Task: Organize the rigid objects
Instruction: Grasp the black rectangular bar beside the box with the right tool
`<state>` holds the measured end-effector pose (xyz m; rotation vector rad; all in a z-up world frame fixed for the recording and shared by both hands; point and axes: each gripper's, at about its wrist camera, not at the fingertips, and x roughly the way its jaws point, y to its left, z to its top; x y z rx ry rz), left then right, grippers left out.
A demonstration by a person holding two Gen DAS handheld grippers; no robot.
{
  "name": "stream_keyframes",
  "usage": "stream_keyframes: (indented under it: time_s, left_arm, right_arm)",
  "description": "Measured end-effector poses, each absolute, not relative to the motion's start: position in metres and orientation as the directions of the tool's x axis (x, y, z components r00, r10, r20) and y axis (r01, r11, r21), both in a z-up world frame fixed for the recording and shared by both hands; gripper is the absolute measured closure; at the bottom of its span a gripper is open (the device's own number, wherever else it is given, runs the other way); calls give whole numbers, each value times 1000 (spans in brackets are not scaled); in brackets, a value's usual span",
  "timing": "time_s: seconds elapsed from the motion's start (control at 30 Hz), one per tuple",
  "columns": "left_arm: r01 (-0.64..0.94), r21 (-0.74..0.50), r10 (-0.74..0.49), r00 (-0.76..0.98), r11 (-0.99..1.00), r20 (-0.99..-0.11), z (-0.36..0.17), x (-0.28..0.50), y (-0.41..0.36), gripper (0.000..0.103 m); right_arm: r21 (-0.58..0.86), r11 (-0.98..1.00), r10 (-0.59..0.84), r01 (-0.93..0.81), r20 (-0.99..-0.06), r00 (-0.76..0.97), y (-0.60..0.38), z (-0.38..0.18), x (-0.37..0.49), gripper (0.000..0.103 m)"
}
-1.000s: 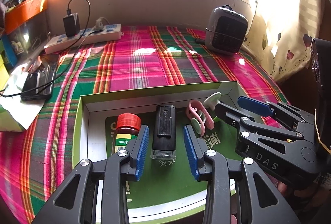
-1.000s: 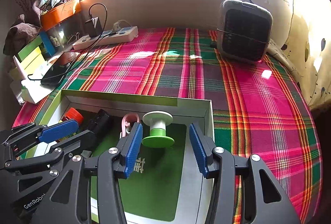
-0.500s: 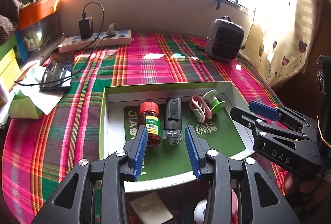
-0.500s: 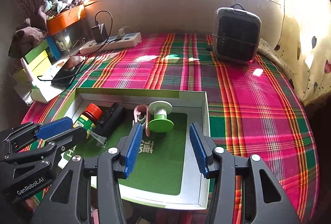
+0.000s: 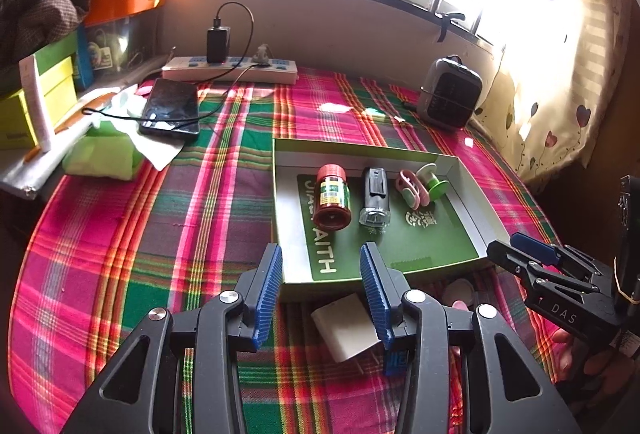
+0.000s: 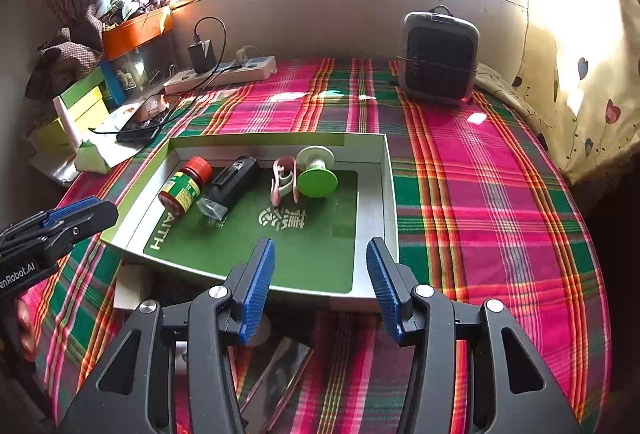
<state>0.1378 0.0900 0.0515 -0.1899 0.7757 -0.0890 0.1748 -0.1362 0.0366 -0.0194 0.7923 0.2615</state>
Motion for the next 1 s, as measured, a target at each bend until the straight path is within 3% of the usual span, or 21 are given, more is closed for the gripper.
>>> stream_keyframes:
  time_s: [1.0]
  left_arm:
    - [22,-263,-214,648,965,-731,19,105,109,63]
  right_arm:
    - [50,987,136,-154,-773,619,-124,-3,123,53]
